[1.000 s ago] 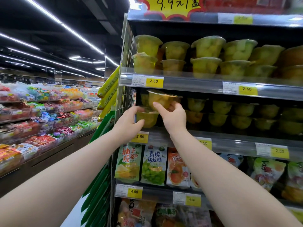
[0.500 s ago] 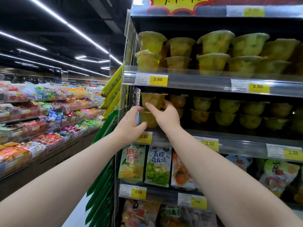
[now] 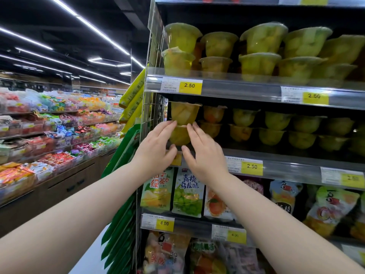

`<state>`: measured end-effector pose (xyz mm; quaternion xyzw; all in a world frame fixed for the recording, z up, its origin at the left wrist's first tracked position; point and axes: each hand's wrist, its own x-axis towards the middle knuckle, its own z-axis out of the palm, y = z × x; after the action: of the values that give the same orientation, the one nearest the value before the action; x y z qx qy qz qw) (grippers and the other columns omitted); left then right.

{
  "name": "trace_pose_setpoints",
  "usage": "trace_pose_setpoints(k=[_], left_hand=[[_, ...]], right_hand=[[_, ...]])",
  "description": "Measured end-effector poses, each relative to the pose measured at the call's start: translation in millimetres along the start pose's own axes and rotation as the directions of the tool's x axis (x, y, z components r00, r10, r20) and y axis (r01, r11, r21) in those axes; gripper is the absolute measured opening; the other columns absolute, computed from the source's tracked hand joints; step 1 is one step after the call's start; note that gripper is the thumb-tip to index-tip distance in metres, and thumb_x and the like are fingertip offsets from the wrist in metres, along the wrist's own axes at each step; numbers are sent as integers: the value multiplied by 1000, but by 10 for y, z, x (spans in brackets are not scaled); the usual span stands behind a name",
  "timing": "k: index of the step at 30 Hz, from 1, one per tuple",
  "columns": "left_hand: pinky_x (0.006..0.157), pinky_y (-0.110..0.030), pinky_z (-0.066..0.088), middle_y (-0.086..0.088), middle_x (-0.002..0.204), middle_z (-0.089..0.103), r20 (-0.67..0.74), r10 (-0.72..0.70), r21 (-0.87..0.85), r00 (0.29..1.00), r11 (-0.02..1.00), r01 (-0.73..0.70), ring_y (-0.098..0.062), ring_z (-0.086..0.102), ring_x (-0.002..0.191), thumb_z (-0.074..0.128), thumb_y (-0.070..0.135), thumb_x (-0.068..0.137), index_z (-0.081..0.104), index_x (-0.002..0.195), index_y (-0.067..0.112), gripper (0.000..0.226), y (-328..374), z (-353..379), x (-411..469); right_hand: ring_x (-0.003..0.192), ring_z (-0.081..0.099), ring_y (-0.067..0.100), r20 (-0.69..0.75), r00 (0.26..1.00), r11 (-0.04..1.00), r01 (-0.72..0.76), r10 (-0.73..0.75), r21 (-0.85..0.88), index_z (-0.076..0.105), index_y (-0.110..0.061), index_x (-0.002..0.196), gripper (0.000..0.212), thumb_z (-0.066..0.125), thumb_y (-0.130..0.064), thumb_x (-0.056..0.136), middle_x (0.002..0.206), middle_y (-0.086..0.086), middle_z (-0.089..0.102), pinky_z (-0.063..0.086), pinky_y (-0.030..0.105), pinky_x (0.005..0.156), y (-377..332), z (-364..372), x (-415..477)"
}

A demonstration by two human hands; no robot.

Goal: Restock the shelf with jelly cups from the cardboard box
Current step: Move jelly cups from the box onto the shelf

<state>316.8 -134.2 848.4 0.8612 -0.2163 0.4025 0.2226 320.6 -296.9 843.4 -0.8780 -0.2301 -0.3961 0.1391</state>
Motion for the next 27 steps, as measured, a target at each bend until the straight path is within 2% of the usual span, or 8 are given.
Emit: trace_pose_setpoints(k=[4, 7, 10, 13, 16, 19, 23, 27], left_hand=[[109, -22, 21, -1, 155, 26, 47, -21, 18, 999, 1000, 21, -18, 28, 140, 51, 21, 94, 26, 151, 17, 62, -18, 10, 53], [112, -29, 24, -2, 156, 25, 78, -42, 39, 996, 998, 39, -20, 28, 141, 51, 22, 92, 25, 151, 16, 65, -6, -14, 84], [116, -33, 18, -6, 157, 23, 84, -25, 85, 996, 996, 18, -22, 22, 144, 56, 25, 90, 21, 152, 14, 72, -7, -50, 18], [120, -41, 14, -6, 159, 19, 107, -66, 100, 992, 993, 55, -23, 14, 147, 56, 28, 91, 17, 153, 15, 75, -56, -81, -236], [119, -46, 6, -2, 161, 6, 213, -93, 174, 973, 983, 56, -22, 2, 149, 56, 31, 90, 11, 154, 18, 79, -142, -4, -711], [118, -46, 2, 0, 162, -4, 347, -145, 187, 927, 979, 83, -21, -5, 149, 56, 35, 90, 7, 154, 21, 82, -186, 103, -1226], [118, -47, 2, -2, 161, -12, 520, -272, 276, 810, 951, 141, -23, -9, 148, 55, 43, 90, 5, 154, 24, 84, -222, 132, -1916], [118, -46, 0, -3, 161, -10, 599, -370, 325, 710, 923, 206, -23, -9, 148, 53, 41, 90, 5, 154, 25, 81, -267, 63, -2587]], right_hand=[[141, 28, 20, 42, 999, 998, -26, 29, -57, 14, -22, 154, 59, 30, -43, 101, 160, 0, 16, 29, 38, 110, 0, 15, 54], [144, 22, 21, 86, 995, 994, -49, 58, -103, 10, -22, 154, 61, 30, -43, 101, 161, 1, 11, 26, 38, 111, -22, 13, 69], [147, 14, 22, 76, 995, 989, -59, 69, -136, 14, -19, 154, 60, 31, -43, 101, 161, 3, 12, 17, 38, 115, -63, 2, 11], [148, 10, 21, 64, 996, 990, -57, 65, -128, 19, -18, 153, 59, 32, -41, 99, 160, 3, 14, 7, 37, 117, -113, 7, -241], [148, 5, 19, 124, 981, 985, -137, 149, -101, 17, -23, 153, 61, 40, -40, 99, 161, 1, 10, 3, 36, 118, -223, 114, -727], [148, -1, 18, 244, 942, 971, -205, 229, -120, 11, -27, 154, 68, 43, -44, 96, 162, -2, 3, 3, 37, 118, -398, 252, -1274], [148, -3, 18, 428, 858, 959, -251, 283, -131, 8, -32, 153, 71, 46, -47, 95, 162, -4, 2, 7, 40, 118, -596, 340, -1881], [148, -2, 19, 550, 778, 952, -270, 303, -142, 8, -34, 153, 74, 48, -50, 93, 161, -5, 4, 11, 41, 117, -814, 399, -2381]])
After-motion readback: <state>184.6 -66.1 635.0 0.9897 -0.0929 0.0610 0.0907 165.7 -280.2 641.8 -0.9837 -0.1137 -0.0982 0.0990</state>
